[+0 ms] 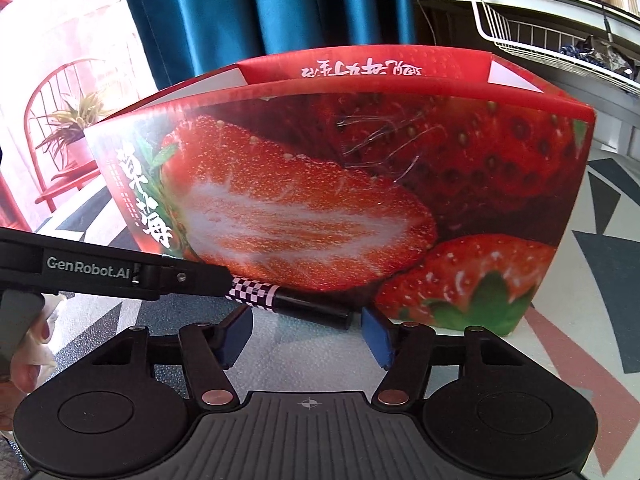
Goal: Organize rigid objects
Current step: 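Move the left tool to the black checkered pen and grasp it, then carry the checkered pen into the box and open the left gripper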
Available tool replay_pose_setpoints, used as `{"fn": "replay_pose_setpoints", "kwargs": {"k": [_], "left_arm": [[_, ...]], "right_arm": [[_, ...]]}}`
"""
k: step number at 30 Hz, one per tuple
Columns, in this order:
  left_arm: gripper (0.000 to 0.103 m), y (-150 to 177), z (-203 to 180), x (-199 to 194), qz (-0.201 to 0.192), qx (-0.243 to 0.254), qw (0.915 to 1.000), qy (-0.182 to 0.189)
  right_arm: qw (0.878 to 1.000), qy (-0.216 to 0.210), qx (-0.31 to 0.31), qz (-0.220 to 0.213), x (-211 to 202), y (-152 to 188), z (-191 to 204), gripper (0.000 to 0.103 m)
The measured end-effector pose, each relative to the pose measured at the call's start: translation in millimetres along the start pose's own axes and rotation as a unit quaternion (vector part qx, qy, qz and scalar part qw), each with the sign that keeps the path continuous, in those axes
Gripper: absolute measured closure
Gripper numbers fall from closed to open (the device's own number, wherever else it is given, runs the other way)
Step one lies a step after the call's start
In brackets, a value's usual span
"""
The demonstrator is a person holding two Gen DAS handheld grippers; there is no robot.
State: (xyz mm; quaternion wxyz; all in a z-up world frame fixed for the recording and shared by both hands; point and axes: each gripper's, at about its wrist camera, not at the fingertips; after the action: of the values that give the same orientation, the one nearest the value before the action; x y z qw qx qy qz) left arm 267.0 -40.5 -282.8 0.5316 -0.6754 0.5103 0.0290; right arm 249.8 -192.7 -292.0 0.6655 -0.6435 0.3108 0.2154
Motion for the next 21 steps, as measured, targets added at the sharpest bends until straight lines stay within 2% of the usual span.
{"fn": "replay_pose_setpoints", "kwargs": {"k": [3,6,13,21], "left_arm": [[0.049,1.9,-6.5,1.3,0.005,0.015,0.9998,-0.011],[0.049,3.3,-9.8,-1.6,0.009,0.021,0.9996,-0.013],[0.049,-1.8,-24.0,-19.0,-0.008,0.04,0.999,-0.02],[0.049,-10.8,-49.7,-55.1,-0.053,0.066,0.9962,-0.02]], "right_arm": [[1.0,0.002,-0.006,-0.002,-0.3,-0.1,2.6,0.055],[1.0,0.016,-0.018,0.0,-2.0,-0.2,4.9,0.064],[1.0,0.007,-0.002,-0.005,-18.0,-0.2,0.6,0.066],[0.999,0.001,0.01,-0.051,-54.8,-15.4,-2.0,0.066]]}}
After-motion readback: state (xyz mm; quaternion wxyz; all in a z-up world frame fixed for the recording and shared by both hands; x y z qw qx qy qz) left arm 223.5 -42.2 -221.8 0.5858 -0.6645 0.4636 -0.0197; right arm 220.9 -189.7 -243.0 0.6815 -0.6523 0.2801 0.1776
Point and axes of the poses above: each gripper's, at about its wrist camera, not at the fingertips, and x roughly the way its jaws point, z to its left, y to its underside, and after that the axes turned 15 degrees about y, right-handed
